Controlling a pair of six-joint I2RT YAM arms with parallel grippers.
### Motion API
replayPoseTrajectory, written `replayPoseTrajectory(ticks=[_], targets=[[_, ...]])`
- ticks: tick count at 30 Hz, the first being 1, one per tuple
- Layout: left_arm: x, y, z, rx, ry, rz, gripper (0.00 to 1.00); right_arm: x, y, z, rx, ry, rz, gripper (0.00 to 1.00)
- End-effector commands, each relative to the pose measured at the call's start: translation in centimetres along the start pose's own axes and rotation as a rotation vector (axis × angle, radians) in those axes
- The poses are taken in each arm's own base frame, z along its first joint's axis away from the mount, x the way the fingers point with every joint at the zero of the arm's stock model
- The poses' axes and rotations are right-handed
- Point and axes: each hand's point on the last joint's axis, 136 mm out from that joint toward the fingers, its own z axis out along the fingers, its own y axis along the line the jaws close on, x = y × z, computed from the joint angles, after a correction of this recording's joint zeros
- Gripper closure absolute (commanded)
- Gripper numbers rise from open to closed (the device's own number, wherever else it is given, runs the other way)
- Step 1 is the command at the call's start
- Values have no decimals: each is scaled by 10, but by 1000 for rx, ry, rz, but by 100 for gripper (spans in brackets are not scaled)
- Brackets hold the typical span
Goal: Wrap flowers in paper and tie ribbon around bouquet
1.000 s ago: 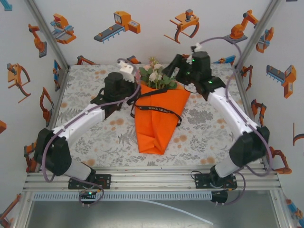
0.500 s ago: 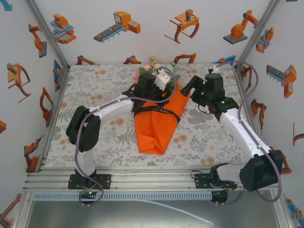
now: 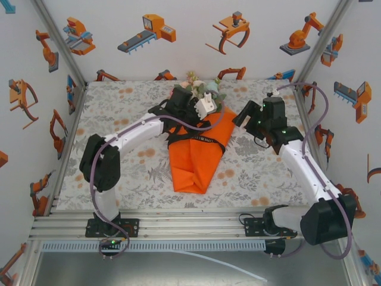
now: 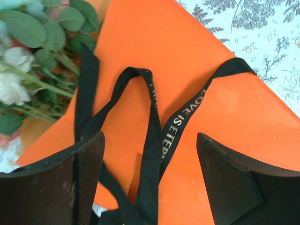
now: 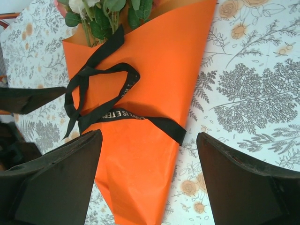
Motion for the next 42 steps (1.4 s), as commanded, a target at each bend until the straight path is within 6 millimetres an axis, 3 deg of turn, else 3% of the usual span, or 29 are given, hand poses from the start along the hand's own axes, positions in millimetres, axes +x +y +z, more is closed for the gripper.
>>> replayPoseTrajectory(ticks=[1, 10, 13, 15, 19, 20, 23, 27, 31, 33, 38, 42], targets=[[3, -14, 19, 92, 9, 50, 27, -4, 0, -18, -10, -31, -12, 26], [35, -15, 61, 87, 91, 63, 29, -1, -2, -23, -12, -27, -2, 27], [43, -14, 68, 58, 116, 93, 36, -1, -2, -22, -12, -27, -5, 27], [49, -13, 73, 37, 135, 112, 49, -2, -2, -21, -9, -27, -5, 27], [47, -10, 71, 18, 137, 82, 96, 0, -2, -17, -15, -21, -30, 27], [43, -9, 66, 27, 123, 63, 100, 0, -1, -16, -25, -26, -50, 27], [21, -14, 42, 93, 36, -28, 100, -3, 13, -11, -113, -69, -212, 27], [4, -29, 14, 160, -25, -67, 100, 9, 40, 0, -277, -172, -583, 28], [5, -36, 2, 161, -29, -75, 100, 45, 76, 6, -546, -247, -972, 28], [9, -35, 1, 150, -18, -75, 100, 68, 82, 9, -663, -241, -1128, 27], [14, -36, 1, 148, 6, -72, 100, 98, 91, 22, -810, -275, -1306, 28], [13, -38, -2, 147, 5, -71, 100, 112, 97, 44, -838, -352, -1392, 28]])
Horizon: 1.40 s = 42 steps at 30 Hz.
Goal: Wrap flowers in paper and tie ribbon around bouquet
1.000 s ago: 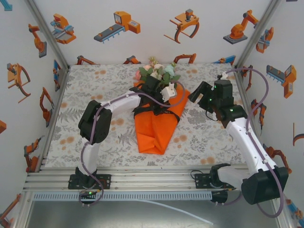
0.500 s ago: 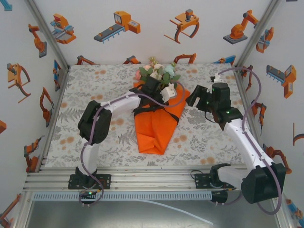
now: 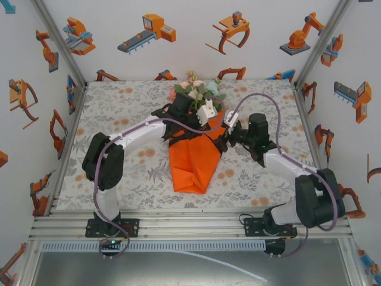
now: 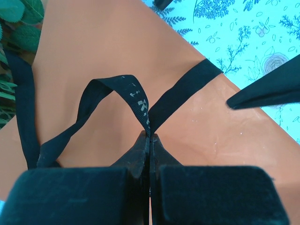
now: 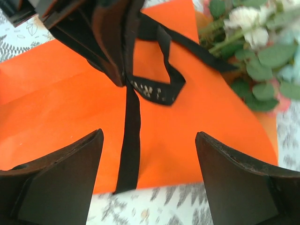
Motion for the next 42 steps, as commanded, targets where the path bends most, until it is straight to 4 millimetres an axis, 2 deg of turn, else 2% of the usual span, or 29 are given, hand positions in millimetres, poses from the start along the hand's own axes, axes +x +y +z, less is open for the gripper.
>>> replayPoseTrajectory(ticks=[1, 8, 15, 19, 21, 22, 23, 24, 29, 30, 34, 38, 42], targets=[[-2, -8, -6, 21, -3, -11, 100, -17, 7, 16, -30, -149, -243, 28], [3, -10, -7, 18, 4, -7, 100, -6, 5, 44, -63, -220, -257, 32], [-1, -13, -14, 37, -20, -8, 100, 4, 14, 52, -130, -229, -256, 41], [-6, -17, -24, 80, -86, -54, 100, 4, 14, 53, -125, -244, -241, 50], [-4, -16, -26, 85, -100, -76, 100, 2, 14, 52, -119, -255, -240, 61], [-2, -14, -27, 84, -101, -85, 100, 2, 13, 51, -115, -256, -237, 69], [0, -13, -28, 82, -100, -91, 100, 1, 13, 50, -112, -256, -237, 82], [1, -12, -29, 80, -99, -93, 100, 1, 13, 49, -106, -257, -237, 88], [2, -5, -35, 64, -117, -107, 100, -5, 17, 42, -110, -273, -202, 98], [2, -3, -36, 60, -116, -110, 97, -5, 20, 41, -125, -276, -190, 100], [-3, 9, -43, 0, -129, -97, 70, -6, 27, 39, -183, -278, -63, 100], [-9, 17, -49, -57, -159, -91, 55, -16, 20, 40, -182, -298, 117, 100], [-8, 23, -60, -142, -215, -127, 46, -22, 6, 41, -142, -301, 277, 100]])
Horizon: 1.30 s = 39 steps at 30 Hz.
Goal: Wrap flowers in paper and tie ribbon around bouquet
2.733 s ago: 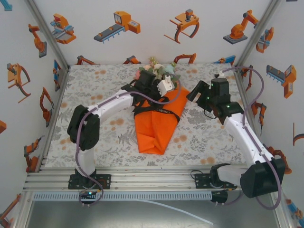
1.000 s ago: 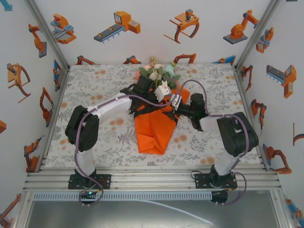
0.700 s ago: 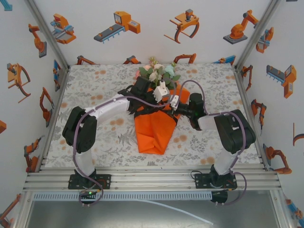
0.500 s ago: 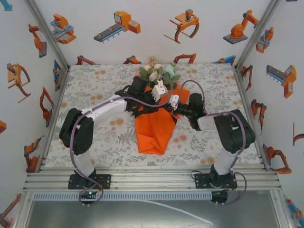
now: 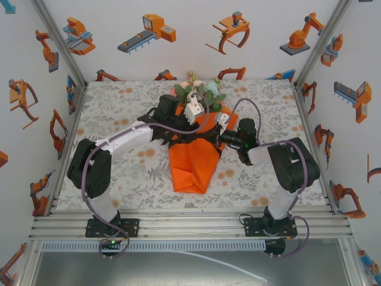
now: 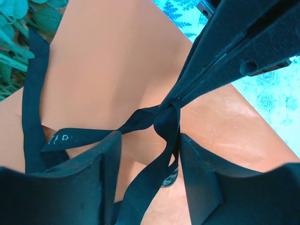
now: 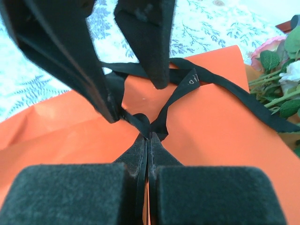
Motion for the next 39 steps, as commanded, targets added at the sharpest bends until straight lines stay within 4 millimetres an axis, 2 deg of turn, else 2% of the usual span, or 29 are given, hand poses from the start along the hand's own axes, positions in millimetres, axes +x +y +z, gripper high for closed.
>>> replayPoseTrajectory(ticks=[1, 4, 6, 8, 11, 13, 17, 21, 24, 30, 33, 37, 39], targets=[[-20, 9, -25, -107, -99, -16, 44, -26, -10, 1, 41, -70, 141, 100], [-16, 11, -49, -202, -150, -80, 43, -25, -19, -1, 92, -75, 205, 100], [-18, 4, -64, -234, -231, -118, 41, -24, -24, -1, 121, -75, 265, 100], [-18, -11, -71, -223, -275, -141, 41, -27, -28, 0, 134, -77, 327, 100], [-11, -49, -58, -142, -280, -63, 42, -29, -31, 0, 154, -67, 400, 100], [-4, -61, -42, -154, -286, -28, 43, -27, -33, -1, 175, -34, 441, 100], [5, -47, -12, -233, -274, 23, 45, -23, -41, -3, 246, 62, 541, 100], [8, -20, 0, -362, -252, 148, 47, -25, -35, -3, 248, 122, 595, 100], [4, -17, 9, -339, -256, 210, 46, -27, -31, 3, 229, 153, 655, 100], [-3, -1, 7, -438, -310, 278, 42, -24, -30, 3, 261, 187, 700, 100], [-11, 0, 3, -448, -360, 293, 39, -23, -28, 2, 261, 194, 703, 100], [-17, -2, 14, -410, -371, 306, 34, -19, -27, 0, 267, 203, 706, 100], [-19, -2, 18, -399, -375, 310, 35, -19, -26, 0, 263, 200, 712, 100]])
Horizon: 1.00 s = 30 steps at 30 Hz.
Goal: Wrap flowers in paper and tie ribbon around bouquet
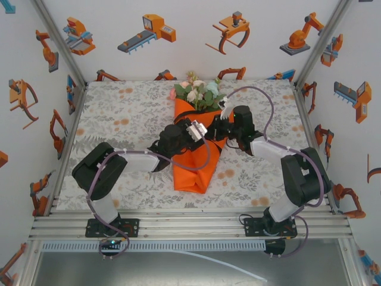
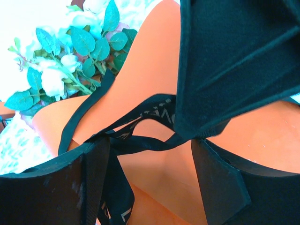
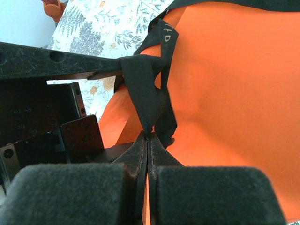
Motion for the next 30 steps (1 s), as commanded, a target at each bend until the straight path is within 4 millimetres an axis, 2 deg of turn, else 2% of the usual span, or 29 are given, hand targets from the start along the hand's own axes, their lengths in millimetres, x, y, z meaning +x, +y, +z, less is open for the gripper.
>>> replayPoseTrajectory(ticks=[1, 6, 12, 19, 21, 25, 30], targets=[[-19, 8, 10, -5, -72, 27, 38, -12, 10, -4, -8, -25, -2, 100], [-15, 0, 14, 41, -57, 44, 63, -15, 13, -3, -21, -20, 36, 100], [-7, -6, 13, 88, -28, 48, 69, -20, 12, 0, -20, -30, 67, 100], [-7, -6, 6, 178, -8, -59, 89, -28, 13, 2, -15, -39, 87, 100], [-6, -5, 2, 198, 5, -91, 100, -28, 11, 2, -5, -38, 90, 100], [-11, -2, -7, 231, 27, -158, 100, -30, 6, 3, 22, -45, 97, 92], [-22, -2, -22, 343, 135, -401, 100, -39, -14, 5, 133, -69, 62, 86]])
